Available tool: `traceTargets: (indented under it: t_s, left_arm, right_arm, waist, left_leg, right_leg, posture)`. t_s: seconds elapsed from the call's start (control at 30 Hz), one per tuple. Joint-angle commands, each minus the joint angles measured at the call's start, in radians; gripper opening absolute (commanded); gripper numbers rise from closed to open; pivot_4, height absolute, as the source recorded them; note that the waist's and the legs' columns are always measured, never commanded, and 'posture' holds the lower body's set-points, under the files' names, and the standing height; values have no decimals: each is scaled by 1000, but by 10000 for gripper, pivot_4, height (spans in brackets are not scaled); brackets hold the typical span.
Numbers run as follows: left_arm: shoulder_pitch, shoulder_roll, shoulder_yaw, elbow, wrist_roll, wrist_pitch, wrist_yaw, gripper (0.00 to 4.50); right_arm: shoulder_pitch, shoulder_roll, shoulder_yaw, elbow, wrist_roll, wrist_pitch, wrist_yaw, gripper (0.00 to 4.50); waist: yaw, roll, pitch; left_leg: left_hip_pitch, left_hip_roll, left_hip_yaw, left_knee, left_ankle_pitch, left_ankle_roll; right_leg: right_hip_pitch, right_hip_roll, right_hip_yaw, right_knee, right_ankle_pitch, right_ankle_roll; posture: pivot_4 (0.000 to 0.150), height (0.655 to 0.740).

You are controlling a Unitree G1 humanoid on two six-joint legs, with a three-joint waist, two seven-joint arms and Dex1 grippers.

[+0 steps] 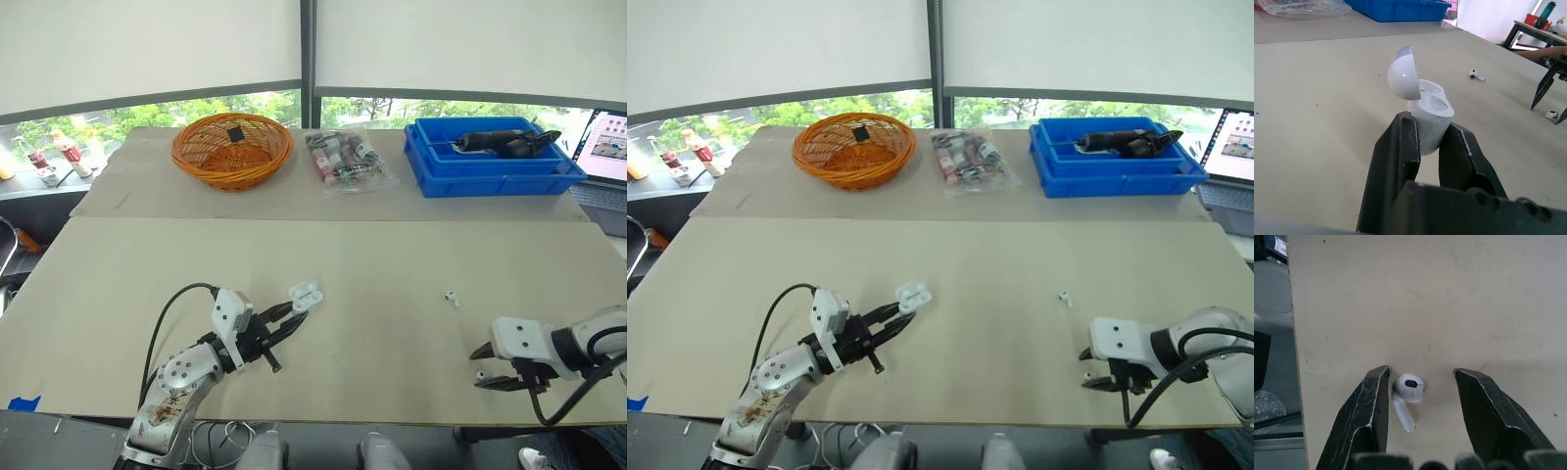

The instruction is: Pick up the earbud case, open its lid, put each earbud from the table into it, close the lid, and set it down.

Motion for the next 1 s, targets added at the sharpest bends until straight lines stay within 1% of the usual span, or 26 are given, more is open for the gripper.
traceTargets:
  t_s: [0.03, 0.2, 0.33, 0.5, 0.7, 1.0]
  left_arm:
    - [-1, 6, 1, -44, -9, 3, -2, 5267]
    - [-4, 3, -5, -41, -9, 5, 0, 5267]
    - [-16, -5, -18, -33, -6, 5, -3, 5267]
    - [-19, -3, -21, -35, -5, 7, 0, 5267]
    - [-6, 1, -18, -48, -5, 11, 6, 5267]
    - [1, 4, -17, -61, -6, 19, 12, 5267]
  right_arm:
    - [34, -62, -106, -149, 55, 110, 13, 23808]
    - [60, -90, -133, -284, 40, 286, -56, 23808]
    - [61, -133, -60, -337, -33, 349, -80, 23808]
    - [29, -137, 16, -298, -86, 361, -103, 23808]
    - [-7, -113, 67, -257, -102, 343, -106, 23808]
    - [-28, -96, 100, -201, -132, 306, -104, 23808]
  waist:
    - [1, 0, 0]
    - [3, 0, 0]
    - [7, 0, 0]
    - [8, 0, 0]
    - [7, 0, 0]
    - [7, 0, 0]
  left_leg:
    - [0, 0, 0, 0, 0, 0]
    - [0, 0, -1, 0, 0, 0]
    - [0, 0, -1, 0, 0, 0]
    - [-1, 0, 1, 0, 0, 0]
    - [0, 0, 1, 0, 0, 0]
    - [0, 0, 1, 0, 0, 0]
  right_leg:
    - [0, 0, 0, 0, 0, 0]
    - [0, 0, 0, 0, 0, 0]
    - [0, 0, 0, 0, 0, 0]
    - [0, 0, 0, 0, 0, 0]
    - [0, 0, -1, 0, 0, 0]
    - [0, 0, 0, 0, 0, 0]
  posture:
    - [1500, 7400]
    - [1500, 7400]
    - [1500, 7400]
    - [1500, 7400]
    - [1500, 7400]
    - [1500, 7400]
